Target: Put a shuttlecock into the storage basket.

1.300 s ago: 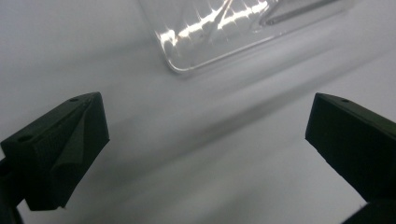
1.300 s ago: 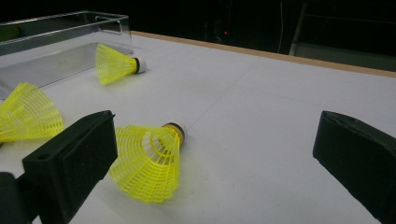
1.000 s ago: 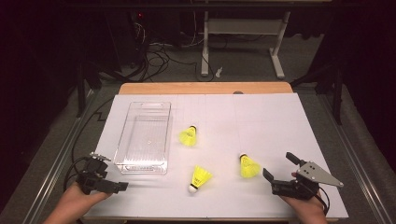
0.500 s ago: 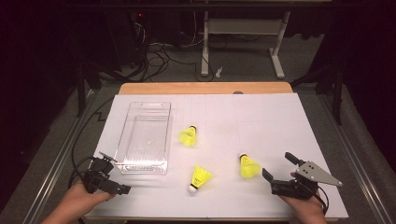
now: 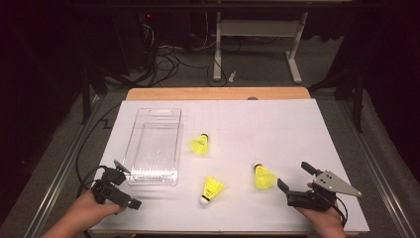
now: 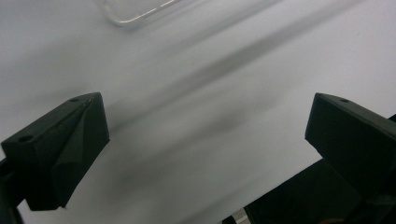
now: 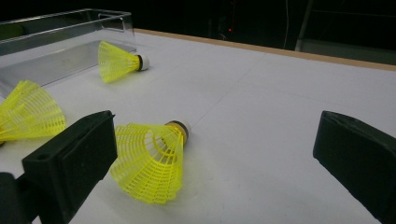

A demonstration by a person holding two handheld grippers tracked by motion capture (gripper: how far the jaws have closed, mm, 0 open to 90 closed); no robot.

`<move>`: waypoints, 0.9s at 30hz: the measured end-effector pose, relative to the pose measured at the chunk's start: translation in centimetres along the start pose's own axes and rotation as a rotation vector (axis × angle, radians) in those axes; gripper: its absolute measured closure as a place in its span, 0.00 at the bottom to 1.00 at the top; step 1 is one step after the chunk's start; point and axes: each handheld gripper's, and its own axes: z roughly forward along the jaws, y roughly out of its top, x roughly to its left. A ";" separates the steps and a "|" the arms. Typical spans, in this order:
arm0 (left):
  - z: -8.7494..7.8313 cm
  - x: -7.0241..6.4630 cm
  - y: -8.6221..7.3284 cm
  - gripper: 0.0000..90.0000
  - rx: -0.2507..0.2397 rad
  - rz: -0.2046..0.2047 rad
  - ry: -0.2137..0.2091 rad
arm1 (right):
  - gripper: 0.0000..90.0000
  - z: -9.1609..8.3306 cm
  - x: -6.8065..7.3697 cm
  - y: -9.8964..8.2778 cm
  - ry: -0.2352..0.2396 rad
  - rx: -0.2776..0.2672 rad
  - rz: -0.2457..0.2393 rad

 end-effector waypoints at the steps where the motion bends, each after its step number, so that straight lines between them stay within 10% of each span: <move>1: 0.0 -0.1 0.0 0.01 0.008 0.004 -0.003 | 0.00 0.0 0.0 0.0 0.000 0.000 0.000; 27: 0.2 -2.4 0.4 0.01 0.037 0.060 -0.045 | 0.00 0.2 0.4 0.3 0.002 -0.003 0.002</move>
